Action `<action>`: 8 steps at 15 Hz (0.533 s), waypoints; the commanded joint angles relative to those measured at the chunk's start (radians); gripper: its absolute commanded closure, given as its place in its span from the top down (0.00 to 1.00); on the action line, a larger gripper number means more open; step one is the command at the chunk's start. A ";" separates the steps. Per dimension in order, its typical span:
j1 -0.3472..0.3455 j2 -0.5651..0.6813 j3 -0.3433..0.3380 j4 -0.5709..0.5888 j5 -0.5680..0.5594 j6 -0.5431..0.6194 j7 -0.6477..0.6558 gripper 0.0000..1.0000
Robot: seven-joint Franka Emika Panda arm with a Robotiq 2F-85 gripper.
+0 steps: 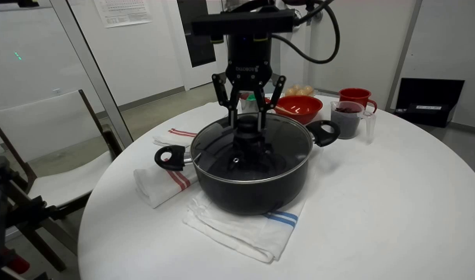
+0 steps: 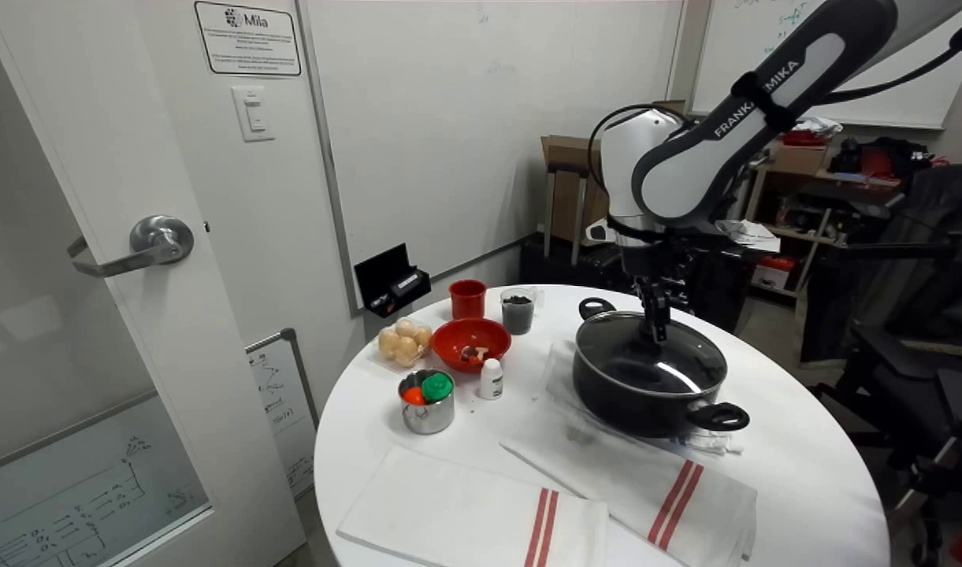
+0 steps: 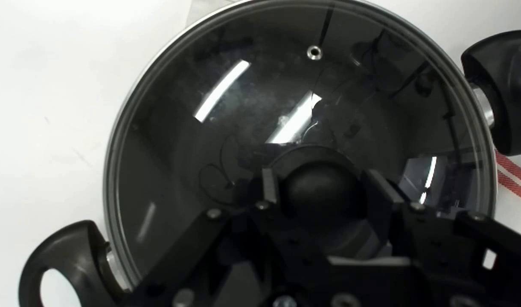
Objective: Remove the glass lid from the pot and put it on the table
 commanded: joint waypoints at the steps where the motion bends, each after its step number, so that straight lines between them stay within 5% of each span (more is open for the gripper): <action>1: 0.004 -0.063 -0.015 -0.056 -0.048 0.021 0.048 0.25; 8: 0.011 -0.134 -0.030 -0.097 -0.128 0.047 0.090 0.25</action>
